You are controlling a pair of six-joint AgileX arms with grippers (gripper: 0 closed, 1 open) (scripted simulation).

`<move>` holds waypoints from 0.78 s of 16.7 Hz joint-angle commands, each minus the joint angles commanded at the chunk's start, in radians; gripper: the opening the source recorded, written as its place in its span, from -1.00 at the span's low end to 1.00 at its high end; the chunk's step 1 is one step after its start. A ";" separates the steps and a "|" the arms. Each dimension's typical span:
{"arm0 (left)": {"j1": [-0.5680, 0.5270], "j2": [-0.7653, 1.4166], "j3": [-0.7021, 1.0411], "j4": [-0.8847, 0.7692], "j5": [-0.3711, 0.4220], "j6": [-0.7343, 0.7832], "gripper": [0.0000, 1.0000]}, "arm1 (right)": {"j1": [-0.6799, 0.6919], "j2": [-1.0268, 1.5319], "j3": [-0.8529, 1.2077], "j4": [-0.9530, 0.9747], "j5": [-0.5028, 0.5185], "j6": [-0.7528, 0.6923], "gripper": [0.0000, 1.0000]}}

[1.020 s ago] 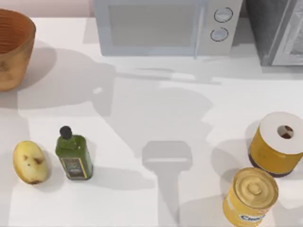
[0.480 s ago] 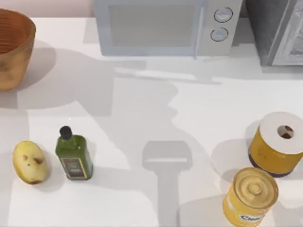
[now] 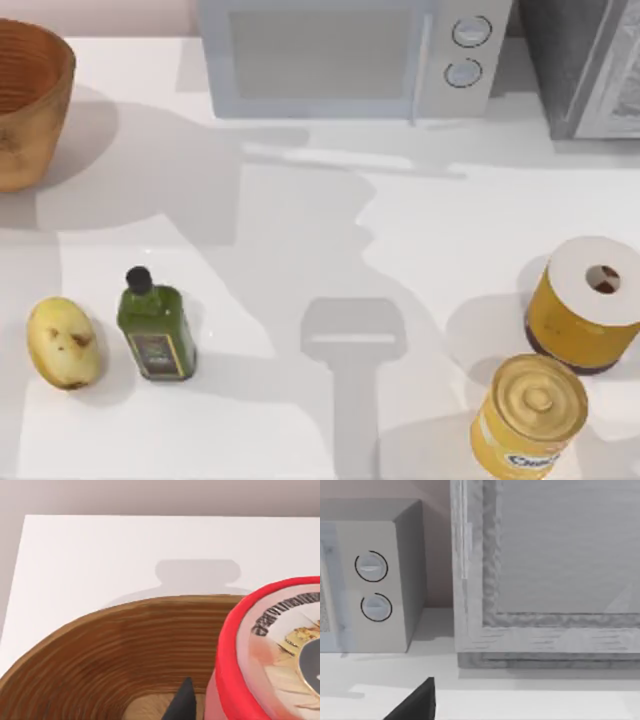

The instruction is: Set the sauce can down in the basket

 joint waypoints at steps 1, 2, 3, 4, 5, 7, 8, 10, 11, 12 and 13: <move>0.000 0.000 0.000 0.000 0.000 0.000 -0.10 | 0.000 0.000 0.000 0.000 0.000 0.000 1.00; 0.000 0.000 0.000 0.000 0.000 0.000 0.06 | 0.000 0.000 0.000 0.000 0.000 0.000 1.00; 0.000 0.000 0.000 0.000 0.000 0.000 0.21 | 0.000 0.000 0.000 0.000 0.000 0.000 1.00; 0.000 0.000 0.000 0.000 0.000 0.000 0.36 | 0.000 0.000 0.000 0.000 0.000 0.000 1.00; 0.000 0.000 0.000 0.000 0.000 0.000 0.51 | 0.000 0.000 0.000 0.000 0.000 0.000 1.00; 0.000 0.000 0.000 0.000 0.000 0.000 0.81 | 0.000 0.000 0.000 0.000 0.000 0.000 1.00; 0.000 0.000 0.000 0.000 0.000 0.000 0.96 | 0.000 0.000 0.000 0.000 0.000 0.000 1.00; 0.000 0.000 0.000 0.000 0.000 0.000 1.00 | 0.000 0.000 0.000 0.000 0.000 0.000 1.00; 0.000 0.000 0.000 0.000 0.000 0.000 1.00 | 0.000 0.000 0.000 0.000 0.000 0.000 1.00; 0.000 0.000 0.000 0.000 0.000 0.000 1.00 | 0.000 0.000 0.000 0.000 0.000 0.000 1.00; 0.000 0.000 0.000 0.000 0.000 0.000 1.00 | 0.000 0.000 0.000 0.000 0.000 0.000 1.00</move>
